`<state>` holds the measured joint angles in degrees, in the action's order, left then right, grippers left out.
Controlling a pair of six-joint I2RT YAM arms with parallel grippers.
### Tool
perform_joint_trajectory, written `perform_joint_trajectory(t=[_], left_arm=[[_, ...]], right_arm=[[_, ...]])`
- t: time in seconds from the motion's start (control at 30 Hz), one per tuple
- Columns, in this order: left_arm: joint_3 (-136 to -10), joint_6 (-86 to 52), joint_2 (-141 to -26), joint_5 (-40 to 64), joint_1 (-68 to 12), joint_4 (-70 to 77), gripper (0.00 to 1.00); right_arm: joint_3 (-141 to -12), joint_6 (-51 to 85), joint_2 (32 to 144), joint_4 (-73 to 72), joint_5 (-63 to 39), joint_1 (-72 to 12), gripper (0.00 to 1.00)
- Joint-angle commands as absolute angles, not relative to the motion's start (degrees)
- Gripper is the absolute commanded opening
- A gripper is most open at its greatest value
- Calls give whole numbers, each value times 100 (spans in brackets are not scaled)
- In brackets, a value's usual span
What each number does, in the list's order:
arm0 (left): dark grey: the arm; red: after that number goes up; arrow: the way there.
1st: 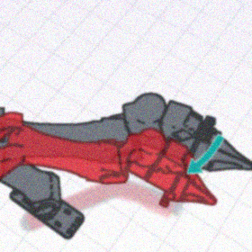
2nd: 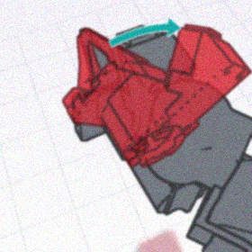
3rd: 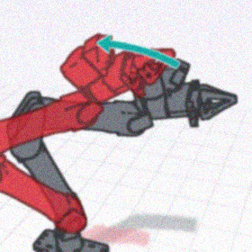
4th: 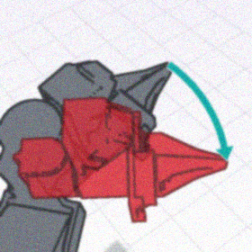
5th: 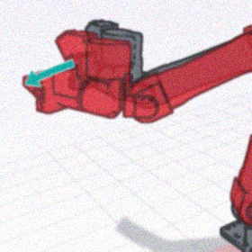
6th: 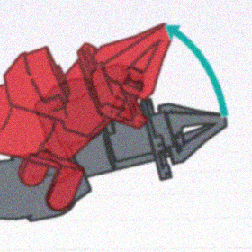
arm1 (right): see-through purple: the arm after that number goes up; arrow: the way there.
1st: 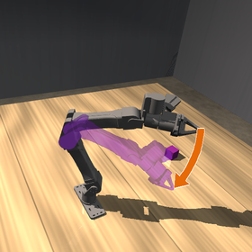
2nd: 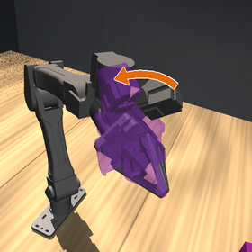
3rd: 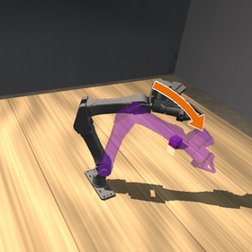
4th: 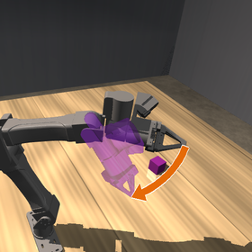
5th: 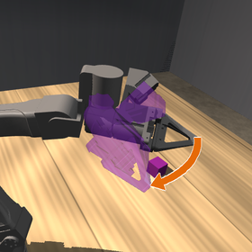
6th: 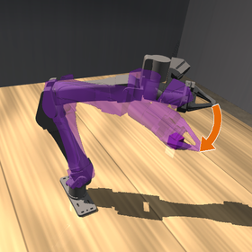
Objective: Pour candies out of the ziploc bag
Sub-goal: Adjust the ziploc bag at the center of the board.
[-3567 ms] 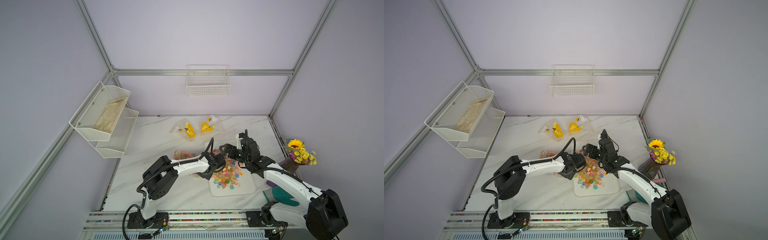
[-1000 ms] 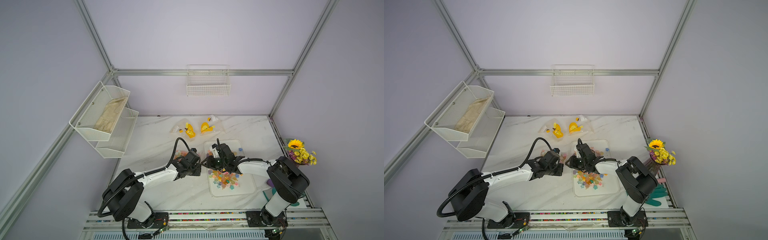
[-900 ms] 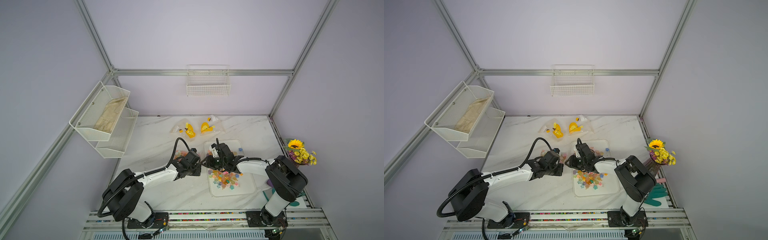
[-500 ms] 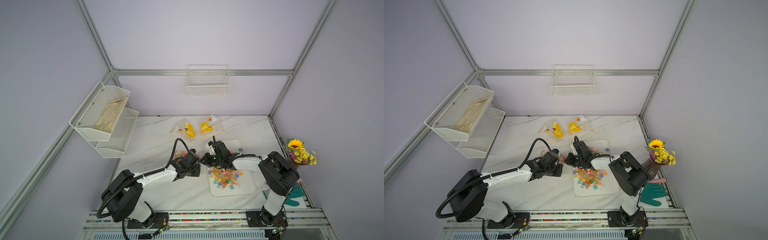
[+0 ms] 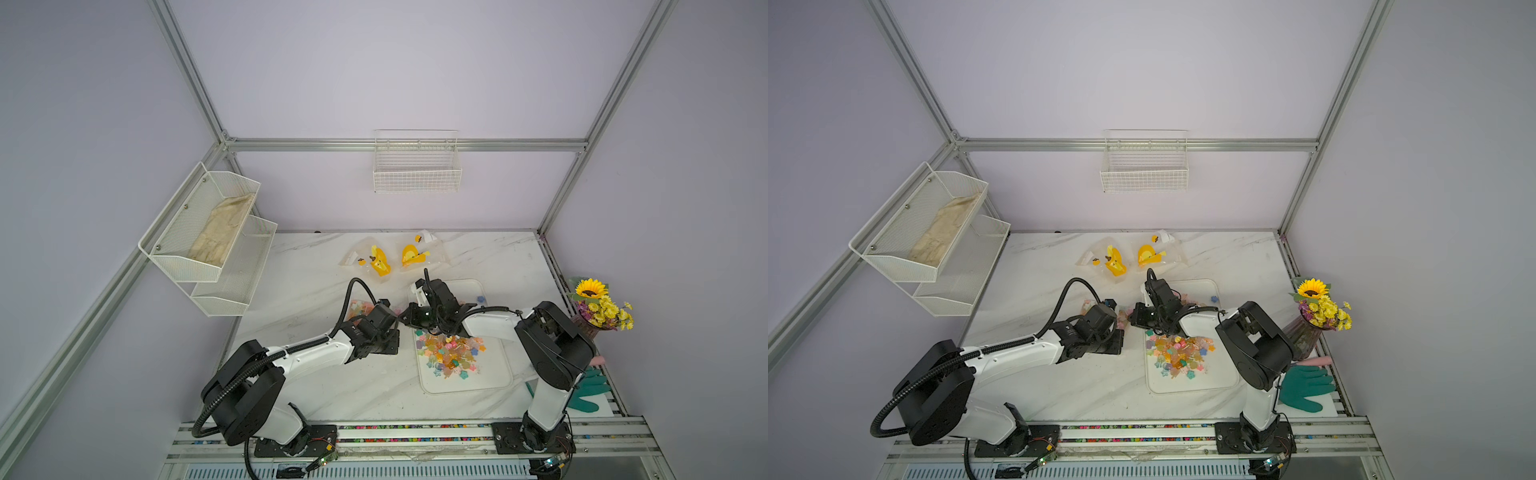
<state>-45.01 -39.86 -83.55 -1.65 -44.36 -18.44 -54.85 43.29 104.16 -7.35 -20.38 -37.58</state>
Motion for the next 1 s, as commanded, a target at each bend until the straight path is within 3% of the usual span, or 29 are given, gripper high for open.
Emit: perform_joint_trajectory(t=[0.0,0.5,0.7,0.97], left_arm=[[-4327,-4017,-8274,-112,-4408,-1733,13],[-4669,-3819,-8690,8,-4447,-1720,22],[-4812,-3729,-8714,9,-4499,-1773,29],[-5088,-3608,-8922,-9,-4582,-1956,28]], right_arm=[[-5548,4194,10253,-544,-1815,-3786,17],[-5301,4350,9541,-363,-1424,-3696,47],[-5169,4368,9361,-352,-1503,-3527,51],[-5037,4357,9243,-352,-1535,-3445,53]])
